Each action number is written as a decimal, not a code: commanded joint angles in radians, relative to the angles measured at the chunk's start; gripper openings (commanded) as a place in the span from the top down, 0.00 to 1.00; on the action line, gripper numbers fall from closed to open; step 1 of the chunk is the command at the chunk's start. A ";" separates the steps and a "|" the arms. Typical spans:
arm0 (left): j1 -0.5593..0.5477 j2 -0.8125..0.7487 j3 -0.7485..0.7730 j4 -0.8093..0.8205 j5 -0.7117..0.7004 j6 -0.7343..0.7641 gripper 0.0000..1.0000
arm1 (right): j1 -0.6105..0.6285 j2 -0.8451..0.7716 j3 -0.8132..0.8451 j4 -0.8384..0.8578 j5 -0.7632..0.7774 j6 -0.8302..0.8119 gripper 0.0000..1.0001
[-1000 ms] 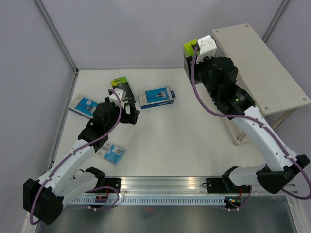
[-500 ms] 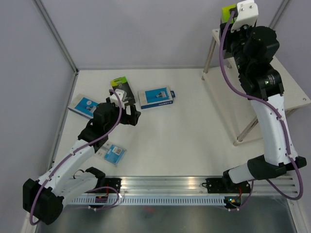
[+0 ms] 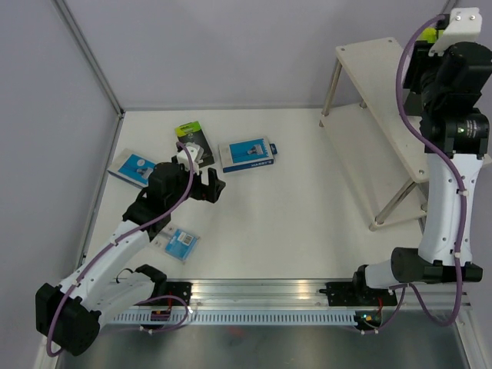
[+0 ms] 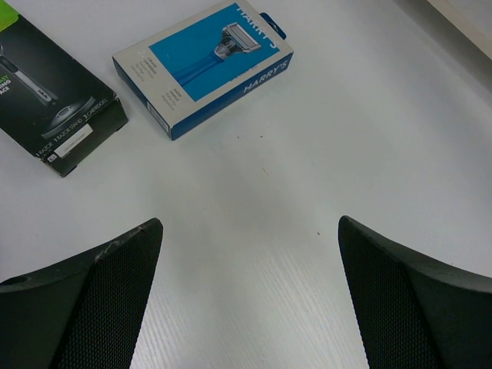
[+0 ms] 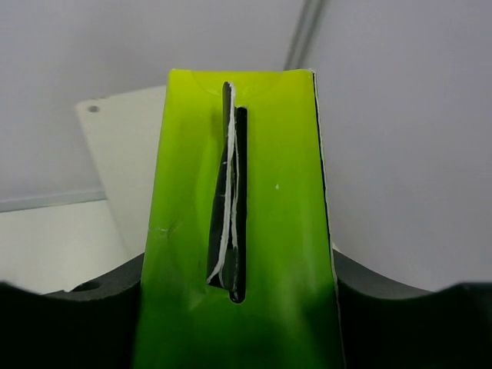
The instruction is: Place and organize the shaving razors onto the shelf
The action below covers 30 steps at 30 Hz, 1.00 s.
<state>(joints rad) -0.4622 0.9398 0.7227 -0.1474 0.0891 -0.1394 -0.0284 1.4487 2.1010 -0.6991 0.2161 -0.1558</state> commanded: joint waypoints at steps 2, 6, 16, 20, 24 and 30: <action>0.000 -0.009 0.043 -0.009 0.028 0.000 0.00 | -0.116 -0.096 -0.047 0.049 0.025 0.055 0.63; 0.000 -0.009 0.043 -0.012 0.037 0.000 0.00 | -0.137 -0.084 -0.061 0.050 -0.125 0.061 0.63; -0.001 -0.027 0.038 -0.021 0.037 0.015 0.00 | -0.143 0.044 0.005 0.112 -0.290 0.012 0.65; -0.001 -0.015 0.037 -0.021 0.015 0.026 0.00 | -0.146 0.093 0.024 0.136 -0.288 0.002 0.65; -0.003 -0.001 0.038 -0.024 0.004 0.031 0.00 | -0.153 0.154 0.047 0.159 -0.309 -0.016 0.59; -0.001 0.011 0.046 -0.035 -0.017 0.058 0.00 | -0.168 0.239 0.034 0.191 -0.438 0.010 0.57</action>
<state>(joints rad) -0.4622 0.9428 0.7238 -0.1860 0.1013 -0.1261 -0.1875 1.6356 2.1178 -0.5438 -0.1406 -0.1493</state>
